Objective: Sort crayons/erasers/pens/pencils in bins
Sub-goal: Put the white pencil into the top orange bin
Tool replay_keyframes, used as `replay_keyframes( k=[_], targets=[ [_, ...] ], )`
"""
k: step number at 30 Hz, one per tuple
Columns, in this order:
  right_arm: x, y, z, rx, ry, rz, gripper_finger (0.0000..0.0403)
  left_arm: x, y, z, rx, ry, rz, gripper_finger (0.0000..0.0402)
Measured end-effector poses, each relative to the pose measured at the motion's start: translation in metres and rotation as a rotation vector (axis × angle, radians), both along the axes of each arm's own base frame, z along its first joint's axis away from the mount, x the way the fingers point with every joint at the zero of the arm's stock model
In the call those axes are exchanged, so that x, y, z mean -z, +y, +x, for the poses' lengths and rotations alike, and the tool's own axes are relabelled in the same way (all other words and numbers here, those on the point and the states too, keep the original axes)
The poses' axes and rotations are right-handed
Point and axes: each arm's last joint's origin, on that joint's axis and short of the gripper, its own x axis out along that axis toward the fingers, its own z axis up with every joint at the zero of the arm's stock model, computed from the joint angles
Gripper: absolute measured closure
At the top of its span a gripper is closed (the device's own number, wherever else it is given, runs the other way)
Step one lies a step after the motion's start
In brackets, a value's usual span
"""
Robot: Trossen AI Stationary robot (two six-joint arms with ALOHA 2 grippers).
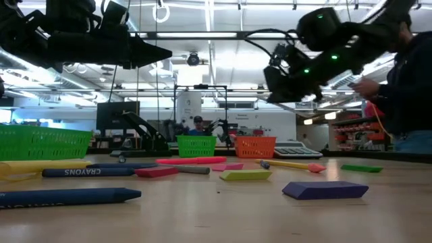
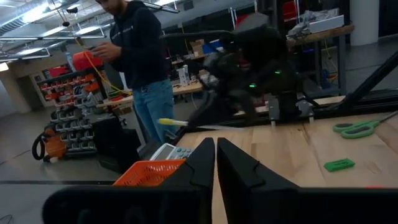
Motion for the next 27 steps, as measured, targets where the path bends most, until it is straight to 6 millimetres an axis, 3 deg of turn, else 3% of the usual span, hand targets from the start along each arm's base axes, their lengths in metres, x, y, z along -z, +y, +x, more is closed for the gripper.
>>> replay_keyframes(
  k=[5, 11, 21, 27],
  targets=[
    [-0.018, -0.042, 0.028, -0.104, 0.039, -0.045, 0.0368, 0.0, 0.0, 0.0, 0.0, 0.001, 0.0, 0.038],
    [-0.023, -0.093, 0.052, -0.147, 0.078, -0.077, 0.0368, 0.001, 0.0, 0.0, 0.001, 0.004, -0.004, 0.0382],
    [0.003, -0.155, 0.074, -0.216, 0.099, -0.028, 0.0368, 0.002, 0.0, 0.0, 0.003, 0.015, -0.028, 0.0373],
    [0.016, -0.166, 0.076, -0.195, 0.098, 0.012, 0.0368, 0.002, 0.0, 0.0, 0.0, 0.019, -0.008, 0.038]
  ],
)
